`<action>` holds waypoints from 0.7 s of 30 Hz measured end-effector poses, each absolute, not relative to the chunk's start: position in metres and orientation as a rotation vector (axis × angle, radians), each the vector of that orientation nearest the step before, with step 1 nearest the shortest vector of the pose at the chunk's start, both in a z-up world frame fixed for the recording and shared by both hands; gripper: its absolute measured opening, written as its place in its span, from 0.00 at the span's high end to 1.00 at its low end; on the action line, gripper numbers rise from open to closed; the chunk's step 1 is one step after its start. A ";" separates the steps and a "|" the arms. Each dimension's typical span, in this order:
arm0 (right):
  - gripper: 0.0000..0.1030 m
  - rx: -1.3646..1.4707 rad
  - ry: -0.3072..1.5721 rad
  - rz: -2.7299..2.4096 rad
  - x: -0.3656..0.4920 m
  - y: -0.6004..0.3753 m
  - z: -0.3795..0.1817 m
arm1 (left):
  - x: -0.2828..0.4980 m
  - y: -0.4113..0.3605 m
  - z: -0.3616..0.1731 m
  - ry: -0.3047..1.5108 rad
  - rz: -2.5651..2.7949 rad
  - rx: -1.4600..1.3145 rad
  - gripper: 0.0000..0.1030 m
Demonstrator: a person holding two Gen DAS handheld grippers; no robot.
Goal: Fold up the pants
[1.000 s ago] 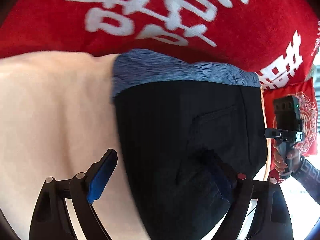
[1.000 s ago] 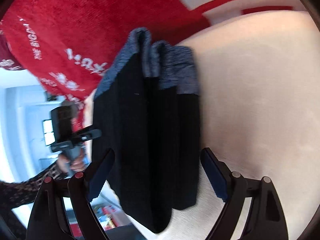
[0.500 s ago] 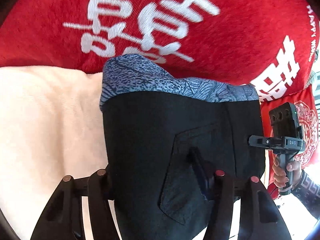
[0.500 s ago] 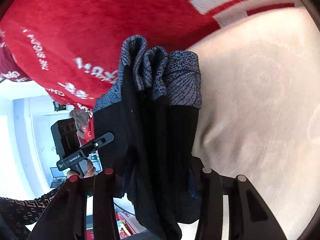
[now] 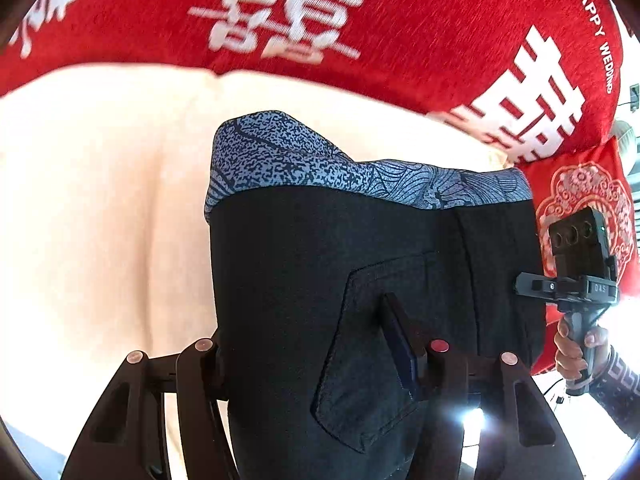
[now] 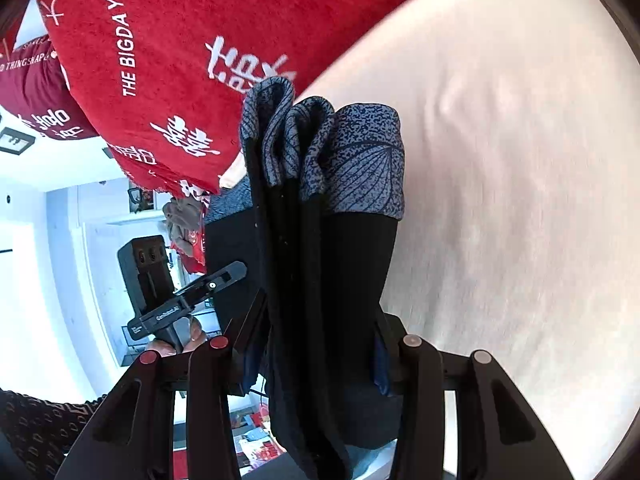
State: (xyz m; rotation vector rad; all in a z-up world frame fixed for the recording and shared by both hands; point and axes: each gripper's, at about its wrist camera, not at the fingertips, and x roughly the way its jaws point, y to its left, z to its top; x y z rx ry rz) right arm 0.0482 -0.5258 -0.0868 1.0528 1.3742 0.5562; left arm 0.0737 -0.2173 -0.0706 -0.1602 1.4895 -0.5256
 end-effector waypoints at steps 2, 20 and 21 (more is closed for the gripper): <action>0.54 1.054 1.375 0.545 0.039 -0.518 -0.091 | 0.065 -0.213 -0.078 1.487 -0.539 -0.147 0.41; 0.19 0.696 1.454 0.100 -0.002 -0.499 -0.088 | 0.024 -0.191 -0.085 1.376 -0.232 0.099 0.00; 0.19 0.688 1.454 0.070 -0.009 -0.500 -0.083 | 0.019 -0.193 -0.079 1.364 -0.212 0.129 0.00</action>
